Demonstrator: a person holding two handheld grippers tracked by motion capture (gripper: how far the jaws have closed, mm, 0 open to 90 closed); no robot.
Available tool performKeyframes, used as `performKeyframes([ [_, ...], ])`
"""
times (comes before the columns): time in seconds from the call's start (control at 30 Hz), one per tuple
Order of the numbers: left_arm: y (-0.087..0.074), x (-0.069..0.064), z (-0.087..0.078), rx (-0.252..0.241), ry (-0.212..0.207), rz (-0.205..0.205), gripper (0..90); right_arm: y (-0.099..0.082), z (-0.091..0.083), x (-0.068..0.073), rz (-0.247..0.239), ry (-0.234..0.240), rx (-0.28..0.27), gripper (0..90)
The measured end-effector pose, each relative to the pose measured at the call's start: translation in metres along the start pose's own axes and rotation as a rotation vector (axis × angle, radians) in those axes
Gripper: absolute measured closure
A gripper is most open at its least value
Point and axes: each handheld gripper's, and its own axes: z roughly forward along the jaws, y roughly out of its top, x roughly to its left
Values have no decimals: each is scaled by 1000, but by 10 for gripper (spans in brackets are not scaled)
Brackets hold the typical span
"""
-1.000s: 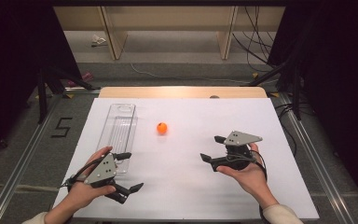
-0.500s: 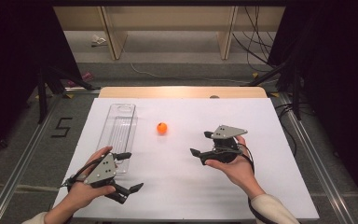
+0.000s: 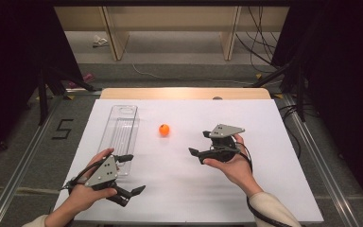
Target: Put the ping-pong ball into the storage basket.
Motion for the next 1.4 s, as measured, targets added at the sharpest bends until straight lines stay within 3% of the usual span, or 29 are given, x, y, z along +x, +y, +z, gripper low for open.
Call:
performKeyframes([
  [0.8,0,0,0,-1,-2,3,0,9,22,-2,-2,5,10,163],
  [1.4,0,0,-1,-4,-3,3,0,20,56,-8,-4,5,26,163],
])
